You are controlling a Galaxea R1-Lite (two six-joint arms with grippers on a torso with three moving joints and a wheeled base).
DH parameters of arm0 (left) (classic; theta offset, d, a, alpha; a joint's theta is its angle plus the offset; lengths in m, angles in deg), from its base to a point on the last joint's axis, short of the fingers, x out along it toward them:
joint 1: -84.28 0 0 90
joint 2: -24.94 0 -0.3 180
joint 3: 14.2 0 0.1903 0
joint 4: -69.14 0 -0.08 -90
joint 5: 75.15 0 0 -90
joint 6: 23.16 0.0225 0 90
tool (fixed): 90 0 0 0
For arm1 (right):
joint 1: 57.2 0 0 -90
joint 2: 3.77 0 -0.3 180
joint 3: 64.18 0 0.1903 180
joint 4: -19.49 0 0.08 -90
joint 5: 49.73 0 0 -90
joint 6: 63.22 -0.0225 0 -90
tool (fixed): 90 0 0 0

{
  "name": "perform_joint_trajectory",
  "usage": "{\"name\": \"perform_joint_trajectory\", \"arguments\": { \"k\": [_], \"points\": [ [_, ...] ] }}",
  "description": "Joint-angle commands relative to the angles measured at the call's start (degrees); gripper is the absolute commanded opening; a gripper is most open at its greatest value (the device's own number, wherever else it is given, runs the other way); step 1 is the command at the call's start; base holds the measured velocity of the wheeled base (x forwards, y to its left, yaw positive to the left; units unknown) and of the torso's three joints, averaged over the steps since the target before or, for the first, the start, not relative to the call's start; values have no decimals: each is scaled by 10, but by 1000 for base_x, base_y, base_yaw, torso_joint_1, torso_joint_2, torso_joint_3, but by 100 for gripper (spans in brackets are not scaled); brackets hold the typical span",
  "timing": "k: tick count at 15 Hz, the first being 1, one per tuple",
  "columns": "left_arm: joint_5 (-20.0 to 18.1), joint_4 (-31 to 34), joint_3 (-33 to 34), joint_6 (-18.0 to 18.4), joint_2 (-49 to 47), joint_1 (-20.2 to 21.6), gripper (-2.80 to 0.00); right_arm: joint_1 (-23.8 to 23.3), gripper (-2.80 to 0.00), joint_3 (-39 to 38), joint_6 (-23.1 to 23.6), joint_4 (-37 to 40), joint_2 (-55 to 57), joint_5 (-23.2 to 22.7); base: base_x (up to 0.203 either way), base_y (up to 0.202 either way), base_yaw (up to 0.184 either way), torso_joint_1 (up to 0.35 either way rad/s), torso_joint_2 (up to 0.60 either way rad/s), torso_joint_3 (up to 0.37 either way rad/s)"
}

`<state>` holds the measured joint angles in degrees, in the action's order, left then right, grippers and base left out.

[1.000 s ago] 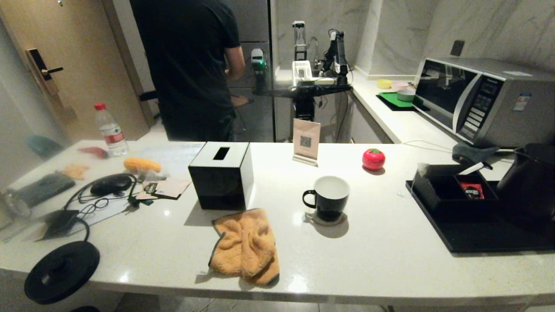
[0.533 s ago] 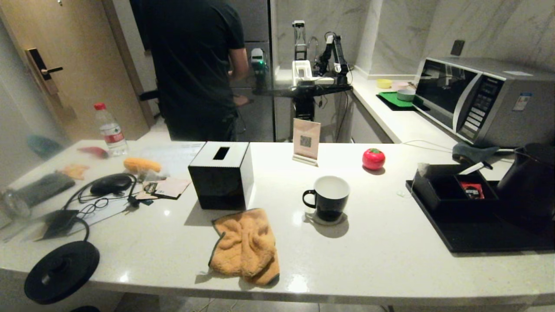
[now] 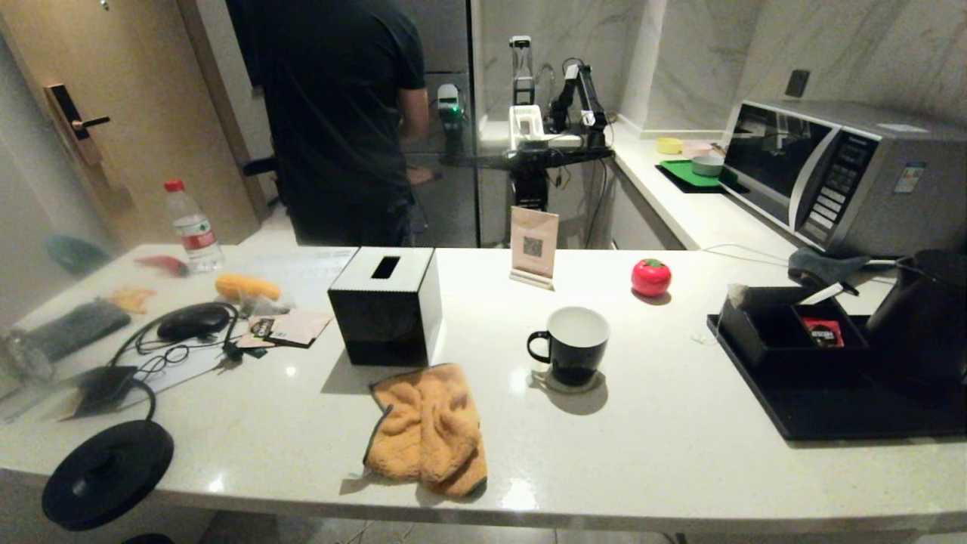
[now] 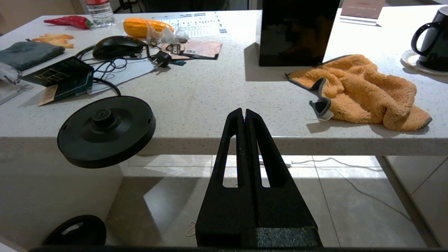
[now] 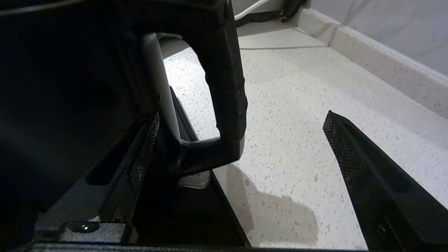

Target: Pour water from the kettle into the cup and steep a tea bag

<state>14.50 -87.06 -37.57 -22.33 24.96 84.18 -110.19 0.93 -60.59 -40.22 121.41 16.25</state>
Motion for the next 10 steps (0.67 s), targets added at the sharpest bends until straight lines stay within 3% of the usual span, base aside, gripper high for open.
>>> {"name": "perform_joint_trajectory", "arguments": {
  "k": [1, 10],
  "points": [
    [0, 0, 0, 0, 0, 0, -280, 0, 0, 15, 0, -3, -2, -1, 0, 0, 0, 0, 0, 0],
    [0, 0, 0, 0, 0, 0, -280, -5, 0, 80, -2, 1, 20, 0, 0, 0, 0, 0, 0, 0]
  ]
}}
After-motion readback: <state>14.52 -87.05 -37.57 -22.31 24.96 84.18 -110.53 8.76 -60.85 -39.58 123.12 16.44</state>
